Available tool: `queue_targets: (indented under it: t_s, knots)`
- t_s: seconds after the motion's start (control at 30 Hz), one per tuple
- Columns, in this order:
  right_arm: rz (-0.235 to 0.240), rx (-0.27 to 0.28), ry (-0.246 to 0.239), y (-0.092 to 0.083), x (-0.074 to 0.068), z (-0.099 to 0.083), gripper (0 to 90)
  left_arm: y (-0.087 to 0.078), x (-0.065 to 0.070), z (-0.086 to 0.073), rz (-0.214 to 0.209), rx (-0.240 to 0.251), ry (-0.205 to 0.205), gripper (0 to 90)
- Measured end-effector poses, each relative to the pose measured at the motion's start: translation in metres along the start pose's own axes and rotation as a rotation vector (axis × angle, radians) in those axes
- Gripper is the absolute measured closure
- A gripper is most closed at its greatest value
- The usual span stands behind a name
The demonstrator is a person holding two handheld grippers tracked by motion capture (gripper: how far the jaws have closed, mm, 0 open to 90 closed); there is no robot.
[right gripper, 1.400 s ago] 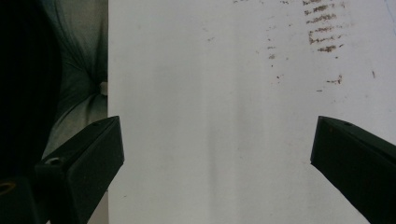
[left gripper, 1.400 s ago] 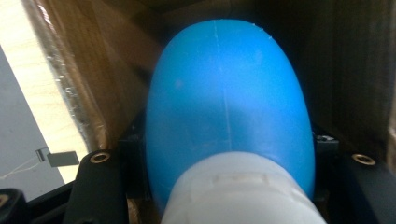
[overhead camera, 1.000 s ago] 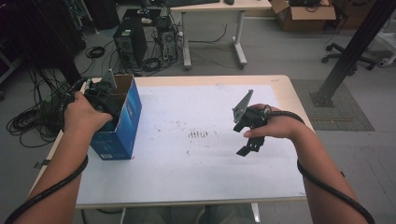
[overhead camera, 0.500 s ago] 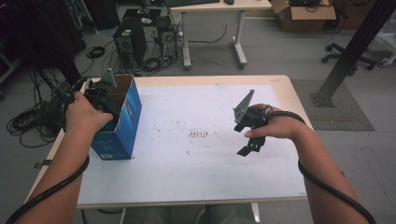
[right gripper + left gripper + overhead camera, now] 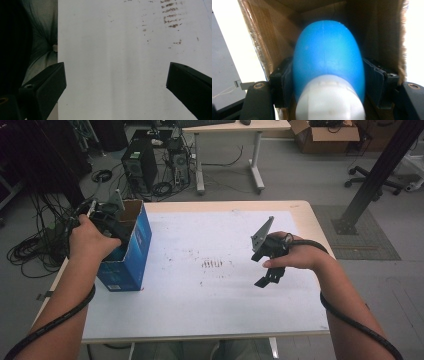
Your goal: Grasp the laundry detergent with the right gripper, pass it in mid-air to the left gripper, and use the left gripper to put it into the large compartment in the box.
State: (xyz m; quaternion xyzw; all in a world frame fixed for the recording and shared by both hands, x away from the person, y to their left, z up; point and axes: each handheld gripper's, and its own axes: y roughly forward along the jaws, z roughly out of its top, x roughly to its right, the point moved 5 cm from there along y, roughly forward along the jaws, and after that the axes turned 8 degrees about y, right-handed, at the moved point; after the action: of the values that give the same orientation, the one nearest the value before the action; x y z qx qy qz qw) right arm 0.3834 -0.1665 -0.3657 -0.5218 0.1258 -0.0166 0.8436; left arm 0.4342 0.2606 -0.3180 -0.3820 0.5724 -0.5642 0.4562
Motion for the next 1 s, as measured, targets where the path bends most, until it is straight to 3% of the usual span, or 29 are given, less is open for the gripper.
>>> queue_targets:
  t_s: [0.17,0.37,1.0]
  knots:
    - [-0.005,0.005,0.002,-0.002,-0.001,0.001,2.7,-0.009,0.001,-0.001,0.017,0.003,0.005,30.3]
    - [-0.013,0.015,-0.009,-0.003,-0.001,0.003,2.7,-0.02,0.003,-0.001,0.009,0.014,0.005,27.0]
    - [-0.015,0.018,-0.01,-0.006,-0.003,0.005,2.7,-0.038,0.003,-0.001,0.014,0.025,0.025,18.0]
